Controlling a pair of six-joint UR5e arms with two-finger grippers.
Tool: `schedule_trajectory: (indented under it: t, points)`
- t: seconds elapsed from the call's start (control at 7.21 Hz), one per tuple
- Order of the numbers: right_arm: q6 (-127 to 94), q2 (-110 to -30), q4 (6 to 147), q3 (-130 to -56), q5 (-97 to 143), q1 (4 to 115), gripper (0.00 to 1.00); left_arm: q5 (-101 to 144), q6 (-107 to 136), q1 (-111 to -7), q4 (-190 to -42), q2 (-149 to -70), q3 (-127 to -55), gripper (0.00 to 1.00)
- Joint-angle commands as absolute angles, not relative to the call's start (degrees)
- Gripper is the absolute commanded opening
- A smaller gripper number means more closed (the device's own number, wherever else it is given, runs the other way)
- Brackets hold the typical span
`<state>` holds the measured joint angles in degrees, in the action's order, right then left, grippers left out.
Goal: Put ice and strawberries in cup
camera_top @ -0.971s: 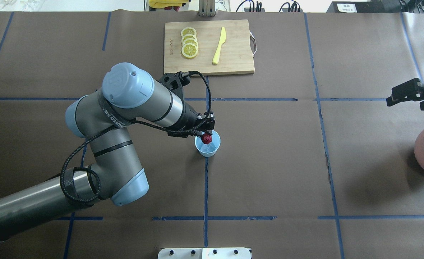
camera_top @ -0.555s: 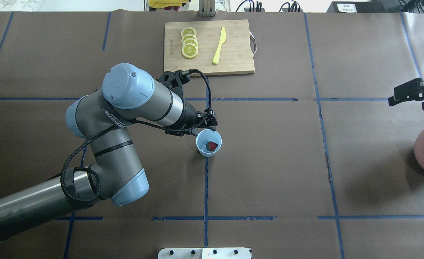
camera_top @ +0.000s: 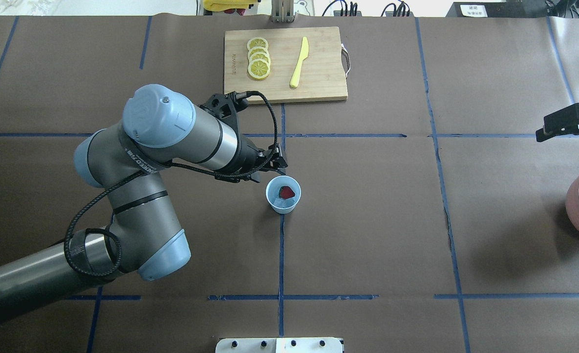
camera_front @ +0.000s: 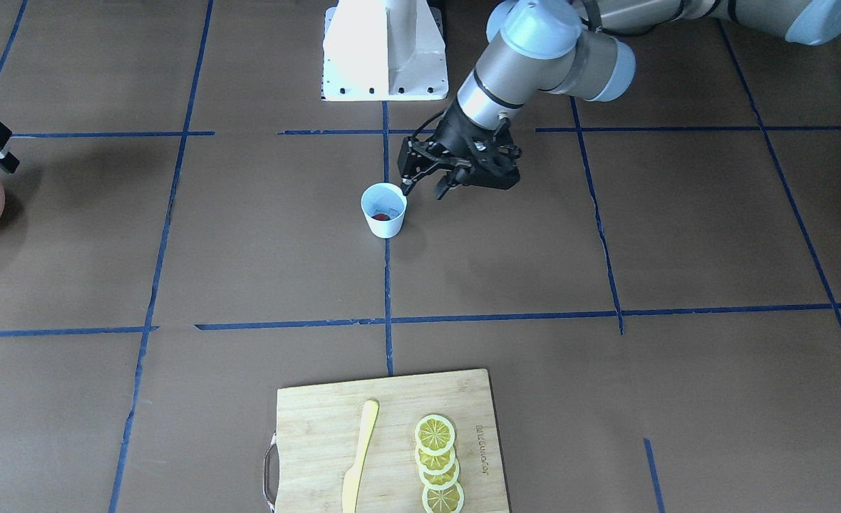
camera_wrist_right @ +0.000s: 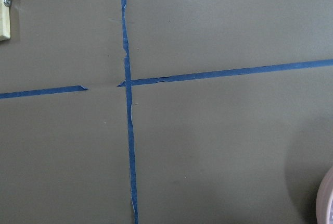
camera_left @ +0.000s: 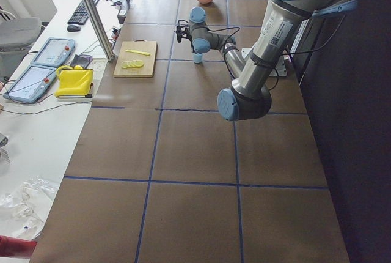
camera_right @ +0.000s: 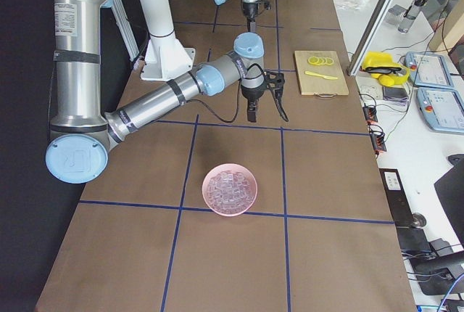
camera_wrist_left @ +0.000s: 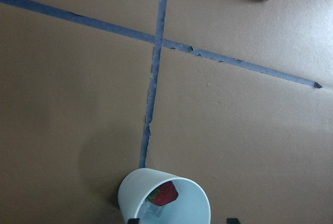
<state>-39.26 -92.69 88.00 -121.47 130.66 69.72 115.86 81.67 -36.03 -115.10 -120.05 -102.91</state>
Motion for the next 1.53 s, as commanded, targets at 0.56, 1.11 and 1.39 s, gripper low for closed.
schedule_trajectory:
  t: [0.56, 1.11, 1.39]
  points:
    - [-11.99, -92.2, 87.89, -106.12, 132.89, 81.29, 1.0, 141.94, 27.18, -71.49, -114.53, -88.54, -106.63, 0.64]
    - [-5.28, -88.33, 87.54, -95.98, 135.7, 83.76, 1.0, 127.61, -7.55, -88.85, -93.91, -88.94, -96.94, 0.64]
    - [-4.84, -88.5, 87.63, -95.98, 134.83, 83.76, 1.0, 127.26, -8.08, -88.95, -84.59, -92.36, -96.33, 0.66]
